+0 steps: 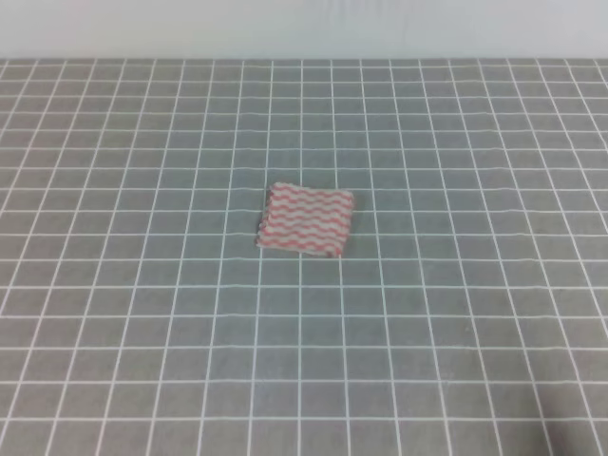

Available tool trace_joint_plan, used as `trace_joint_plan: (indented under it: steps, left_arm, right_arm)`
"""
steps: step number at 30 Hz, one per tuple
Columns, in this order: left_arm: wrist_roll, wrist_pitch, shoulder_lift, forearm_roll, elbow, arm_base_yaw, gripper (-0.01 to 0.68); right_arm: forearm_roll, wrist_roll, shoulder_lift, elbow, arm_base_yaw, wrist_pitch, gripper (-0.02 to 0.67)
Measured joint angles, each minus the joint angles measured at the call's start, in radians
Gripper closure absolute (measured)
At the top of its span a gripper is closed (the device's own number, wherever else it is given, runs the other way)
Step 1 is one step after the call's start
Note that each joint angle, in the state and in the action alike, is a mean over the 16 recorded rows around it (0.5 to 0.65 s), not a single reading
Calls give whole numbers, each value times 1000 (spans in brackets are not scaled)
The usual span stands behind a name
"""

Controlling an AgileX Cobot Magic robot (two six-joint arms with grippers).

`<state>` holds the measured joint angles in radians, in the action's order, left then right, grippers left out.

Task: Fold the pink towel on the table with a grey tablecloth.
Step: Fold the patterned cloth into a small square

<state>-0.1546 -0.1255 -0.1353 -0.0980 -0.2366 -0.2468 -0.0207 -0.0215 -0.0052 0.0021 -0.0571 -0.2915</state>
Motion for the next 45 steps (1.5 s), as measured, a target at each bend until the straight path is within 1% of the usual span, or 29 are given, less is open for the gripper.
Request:
trace_joint_plan:
  steps: [2, 9, 14, 23, 45]
  left_arm:
    - [0, 9, 44, 0, 58, 33, 673]
    - [-2, -95, 137, 9, 178, 148, 673]
    - [-7, -168, 160, 19, 223, 194, 673]
    - [-15, -219, 168, 29, 257, 202, 672]
    - [-8, -223, 162, 27, 255, 205, 672]
  right_arm:
    - [0, 0, 0, 0, 0, 0, 666]
    - [0, 0, 0, 0, 0, 1, 666]
    - [0, 0, 0, 0, 0, 2, 666]
    - [0, 0, 1, 0, 0, 3, 665]
    - [0, 0, 1, 0, 0, 3, 666]
